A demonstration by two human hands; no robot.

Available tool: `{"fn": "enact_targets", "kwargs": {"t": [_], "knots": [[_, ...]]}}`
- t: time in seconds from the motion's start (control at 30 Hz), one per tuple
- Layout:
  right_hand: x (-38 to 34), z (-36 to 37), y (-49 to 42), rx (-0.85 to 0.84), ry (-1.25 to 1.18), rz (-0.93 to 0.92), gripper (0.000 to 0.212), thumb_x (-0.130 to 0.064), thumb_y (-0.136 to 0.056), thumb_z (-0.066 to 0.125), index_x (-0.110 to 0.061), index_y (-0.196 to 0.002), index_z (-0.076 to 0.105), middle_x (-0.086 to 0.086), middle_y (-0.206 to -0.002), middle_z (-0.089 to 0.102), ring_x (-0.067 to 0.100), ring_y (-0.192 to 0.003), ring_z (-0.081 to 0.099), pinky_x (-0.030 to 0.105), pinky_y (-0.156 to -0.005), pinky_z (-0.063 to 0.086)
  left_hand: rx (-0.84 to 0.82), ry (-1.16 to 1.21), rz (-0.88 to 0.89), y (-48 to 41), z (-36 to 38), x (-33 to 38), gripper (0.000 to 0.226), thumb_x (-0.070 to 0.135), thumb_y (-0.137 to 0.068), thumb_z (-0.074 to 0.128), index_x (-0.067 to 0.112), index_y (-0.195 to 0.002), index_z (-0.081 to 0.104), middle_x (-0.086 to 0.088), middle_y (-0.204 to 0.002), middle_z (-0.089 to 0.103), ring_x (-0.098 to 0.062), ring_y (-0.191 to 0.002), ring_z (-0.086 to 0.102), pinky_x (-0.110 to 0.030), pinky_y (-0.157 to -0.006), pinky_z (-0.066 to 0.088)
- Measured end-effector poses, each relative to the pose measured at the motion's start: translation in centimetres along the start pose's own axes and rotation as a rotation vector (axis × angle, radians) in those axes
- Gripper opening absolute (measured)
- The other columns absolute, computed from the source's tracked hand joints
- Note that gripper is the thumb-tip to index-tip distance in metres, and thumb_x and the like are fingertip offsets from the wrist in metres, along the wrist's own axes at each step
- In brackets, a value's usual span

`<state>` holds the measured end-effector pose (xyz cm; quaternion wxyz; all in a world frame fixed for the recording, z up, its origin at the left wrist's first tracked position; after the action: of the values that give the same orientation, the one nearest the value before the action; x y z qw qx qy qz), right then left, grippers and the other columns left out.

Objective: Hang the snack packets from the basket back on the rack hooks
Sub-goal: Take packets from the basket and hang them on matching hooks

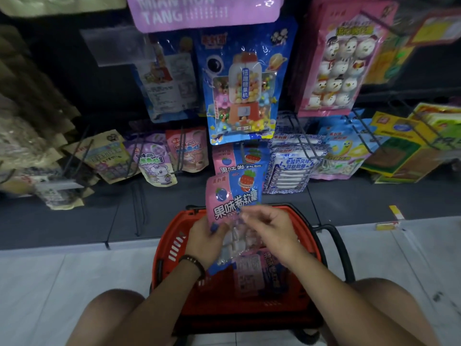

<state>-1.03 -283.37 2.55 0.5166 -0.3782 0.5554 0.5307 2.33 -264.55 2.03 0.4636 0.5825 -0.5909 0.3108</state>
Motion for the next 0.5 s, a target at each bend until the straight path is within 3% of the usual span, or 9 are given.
{"fn": "enact_targets", "kwargs": {"t": [0.07, 0.13, 0.33, 0.4, 0.5], "knots": [[-0.1, -1.3, -0.8, 0.184, 0.068, -0.032, 0.030, -0.013, -0.089, 0.084, -0.022, -0.117, 0.075, 0.000, -0.104, 0.079, 0.018, -0.095, 0.077, 0.035, -0.087, 0.063, -0.007, 0.064, -0.054, -0.4, -0.5, 0.0, 0.015, 0.016, -0.096, 0.074, 0.019, -0.111, 0.078, 0.012, -0.101, 0.081, -0.002, -0.095, 0.076, -0.035, -0.091, 0.061], [-0.3, -2.4, -1.4, 0.303, 0.094, -0.015, 0.039, -0.018, -0.087, 0.087, -0.029, -0.119, 0.068, -0.007, -0.110, 0.072, 0.014, -0.097, 0.073, 0.029, -0.084, 0.060, -0.037, 0.119, -0.075, -0.4, -0.8, 0.3, 0.018, 0.015, -0.097, 0.074, 0.017, -0.114, 0.076, 0.011, -0.104, 0.081, -0.003, -0.095, 0.076, -0.029, -0.086, 0.059], [-0.5, -2.8, -1.6, 0.166, -0.036, 0.002, 0.016, -0.012, -0.100, 0.070, -0.011, -0.115, 0.076, 0.004, -0.097, 0.082, 0.016, -0.089, 0.076, 0.025, -0.078, 0.059, -0.110, 0.212, -0.064, -0.7, -1.5, 0.8, 0.029, 0.008, -0.096, 0.073, 0.016, -0.123, 0.070, 0.000, -0.116, 0.080, -0.020, -0.108, 0.076, -0.041, -0.098, 0.060], [-0.4, -2.8, -1.6, 0.173, -0.031, 0.002, 0.013, -0.011, -0.100, 0.070, -0.010, -0.111, 0.078, 0.014, -0.096, 0.080, 0.019, -0.085, 0.074, 0.028, -0.076, 0.062, -0.127, 0.272, -0.047, -0.7, -1.5, 1.1, 0.029, 0.010, -0.099, 0.069, 0.015, -0.127, 0.068, 0.000, -0.118, 0.079, -0.015, -0.108, 0.075, -0.034, -0.094, 0.060], [-0.6, -2.9, -1.5, 0.190, -0.029, -0.011, 0.010, -0.010, -0.099, 0.072, -0.013, -0.105, 0.079, 0.026, -0.101, 0.076, 0.025, -0.082, 0.072, 0.035, -0.077, 0.063, -0.073, 0.341, -0.074, -0.6, -1.4, 2.0, 0.018, 0.014, -0.105, 0.060, 0.018, -0.119, 0.071, 0.007, -0.105, 0.080, 0.000, -0.085, 0.073, -0.016, -0.073, 0.056]]}}
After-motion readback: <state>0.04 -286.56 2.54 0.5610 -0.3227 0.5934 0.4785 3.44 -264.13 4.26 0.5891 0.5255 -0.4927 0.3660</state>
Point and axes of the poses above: each hand's wrist, its own y-axis away from the middle knuckle, its own z-axis out of the palm, x = y × z, the point moved 2 cm from there along -y, towards the middle knuckle
